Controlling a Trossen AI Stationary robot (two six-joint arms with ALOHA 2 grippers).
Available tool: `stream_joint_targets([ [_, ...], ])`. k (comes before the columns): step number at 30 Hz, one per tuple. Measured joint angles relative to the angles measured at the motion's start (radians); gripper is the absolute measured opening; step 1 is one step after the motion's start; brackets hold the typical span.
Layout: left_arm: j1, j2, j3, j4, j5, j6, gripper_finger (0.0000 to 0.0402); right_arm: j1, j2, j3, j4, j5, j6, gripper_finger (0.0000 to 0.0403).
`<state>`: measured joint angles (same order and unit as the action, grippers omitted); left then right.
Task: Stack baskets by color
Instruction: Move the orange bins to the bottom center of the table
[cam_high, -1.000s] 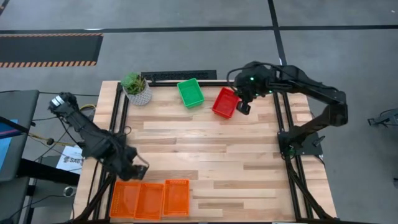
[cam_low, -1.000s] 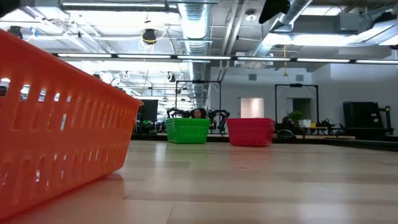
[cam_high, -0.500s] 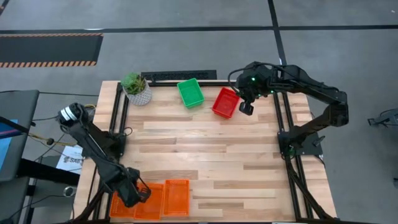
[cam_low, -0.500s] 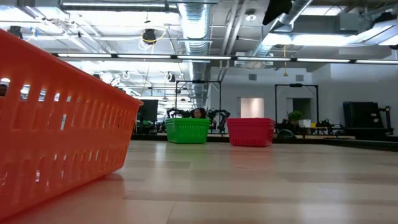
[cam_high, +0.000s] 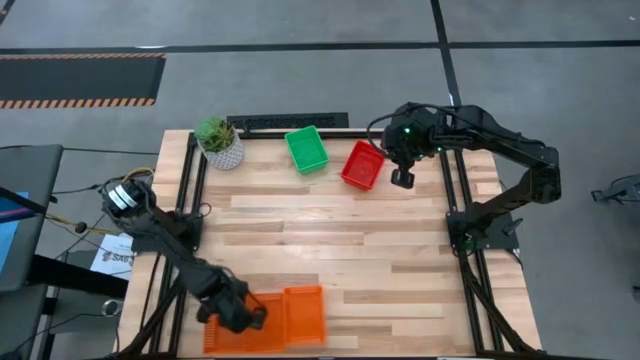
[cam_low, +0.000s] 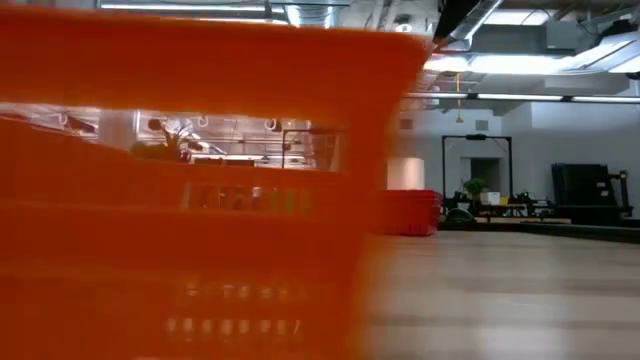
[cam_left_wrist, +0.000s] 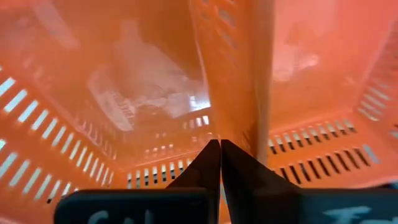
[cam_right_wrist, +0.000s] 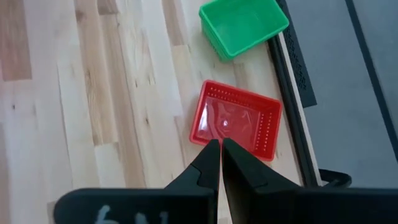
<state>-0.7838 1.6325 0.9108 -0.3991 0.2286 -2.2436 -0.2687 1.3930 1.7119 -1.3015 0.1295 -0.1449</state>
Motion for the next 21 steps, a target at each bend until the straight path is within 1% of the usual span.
stream_joint_targets([
  [5, 0.127, 0.0, 0.0, 0.106, -0.061, 0.112, 0.0, 0.0, 0.0, 0.0, -0.01, 0.0, -0.013, 0.0038],
  [9, 0.241, -0.001, 0.0, 0.127, -0.067, 0.254, 0.0, 0.0, 0.0, 0.0, -0.049, -0.001, -0.01, 0.0038],
  [12, 0.329, -0.001, 0.0, 0.128, -0.065, 0.374, 0.0, 0.0, 0.0, 0.0, -0.077, -0.006, 0.021, 0.0038],
  [17, 0.482, -0.001, 0.0, 0.151, -0.023, 0.584, 0.0, -0.002, 0.0, 0.0, -0.084, -0.088, 0.043, 0.0038],
  [21, 0.555, -0.001, 0.03, 0.182, 0.051, 0.742, 0.0, -0.001, 0.002, 0.0, -0.028, -0.109, 0.078, 0.0039],
])
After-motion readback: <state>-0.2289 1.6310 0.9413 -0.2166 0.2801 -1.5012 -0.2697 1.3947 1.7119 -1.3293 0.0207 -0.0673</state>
